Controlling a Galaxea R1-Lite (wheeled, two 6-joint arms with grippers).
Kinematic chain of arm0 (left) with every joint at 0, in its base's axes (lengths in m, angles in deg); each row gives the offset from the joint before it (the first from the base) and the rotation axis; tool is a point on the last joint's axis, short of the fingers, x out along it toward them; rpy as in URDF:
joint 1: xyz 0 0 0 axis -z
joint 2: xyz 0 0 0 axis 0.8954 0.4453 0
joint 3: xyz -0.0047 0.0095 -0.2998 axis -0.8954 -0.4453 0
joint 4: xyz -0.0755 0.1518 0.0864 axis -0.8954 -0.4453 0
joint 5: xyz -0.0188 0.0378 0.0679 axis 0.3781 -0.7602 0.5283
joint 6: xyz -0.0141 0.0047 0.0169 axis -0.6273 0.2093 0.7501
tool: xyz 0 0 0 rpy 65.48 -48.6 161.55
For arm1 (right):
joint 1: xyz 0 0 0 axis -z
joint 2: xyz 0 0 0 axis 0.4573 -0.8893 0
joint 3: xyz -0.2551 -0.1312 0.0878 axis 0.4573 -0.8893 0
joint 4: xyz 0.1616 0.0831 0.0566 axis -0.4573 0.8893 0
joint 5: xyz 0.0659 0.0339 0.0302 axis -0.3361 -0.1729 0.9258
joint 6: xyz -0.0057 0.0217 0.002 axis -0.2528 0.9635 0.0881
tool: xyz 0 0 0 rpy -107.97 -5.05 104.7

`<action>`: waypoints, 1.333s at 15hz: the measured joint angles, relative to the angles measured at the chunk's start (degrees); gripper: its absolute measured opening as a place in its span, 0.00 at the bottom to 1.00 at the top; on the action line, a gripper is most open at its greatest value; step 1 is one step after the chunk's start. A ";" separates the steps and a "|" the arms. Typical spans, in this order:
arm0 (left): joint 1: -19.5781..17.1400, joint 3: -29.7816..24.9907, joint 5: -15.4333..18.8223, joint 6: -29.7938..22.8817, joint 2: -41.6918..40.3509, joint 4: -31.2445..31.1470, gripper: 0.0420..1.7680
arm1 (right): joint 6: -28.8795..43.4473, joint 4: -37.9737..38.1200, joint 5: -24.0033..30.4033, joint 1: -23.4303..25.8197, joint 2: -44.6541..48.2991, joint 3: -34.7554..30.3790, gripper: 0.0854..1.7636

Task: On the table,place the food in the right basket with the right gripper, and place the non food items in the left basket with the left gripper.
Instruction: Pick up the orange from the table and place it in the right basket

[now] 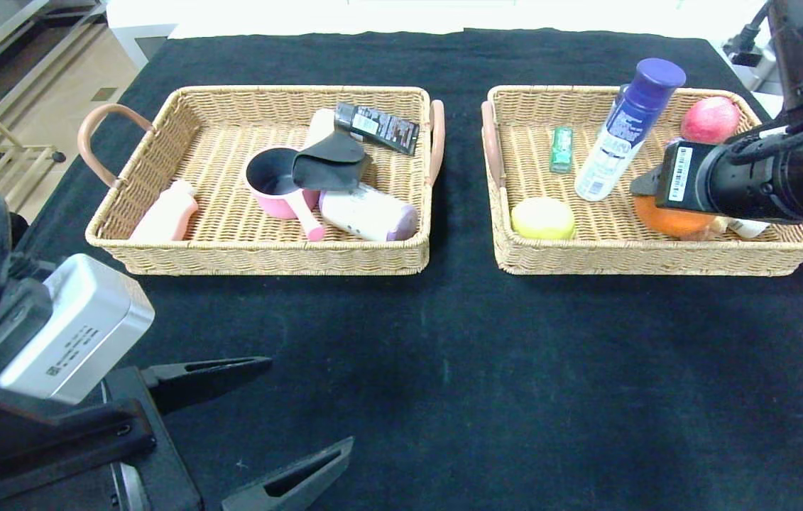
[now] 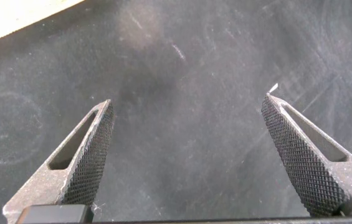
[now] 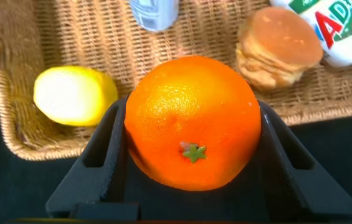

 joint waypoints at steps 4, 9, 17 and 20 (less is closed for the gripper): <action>0.00 -0.01 -0.02 0.00 0.13 0.02 0.97 | -0.39 -5.25 0.16 1.66 -1.27 -1.85 0.67; 0.02 -0.01 0.00 0.00 0.02 0.00 0.97 | -2.54 -14.56 0.18 2.93 -2.51 -5.29 0.67; 0.02 -0.01 -0.06 0.00 0.00 0.00 0.97 | -3.08 -17.20 0.05 2.79 -3.83 -6.46 0.67; 0.09 -0.01 -0.09 0.00 0.00 0.00 0.97 | -3.17 -17.14 0.05 2.68 -3.86 -6.53 0.67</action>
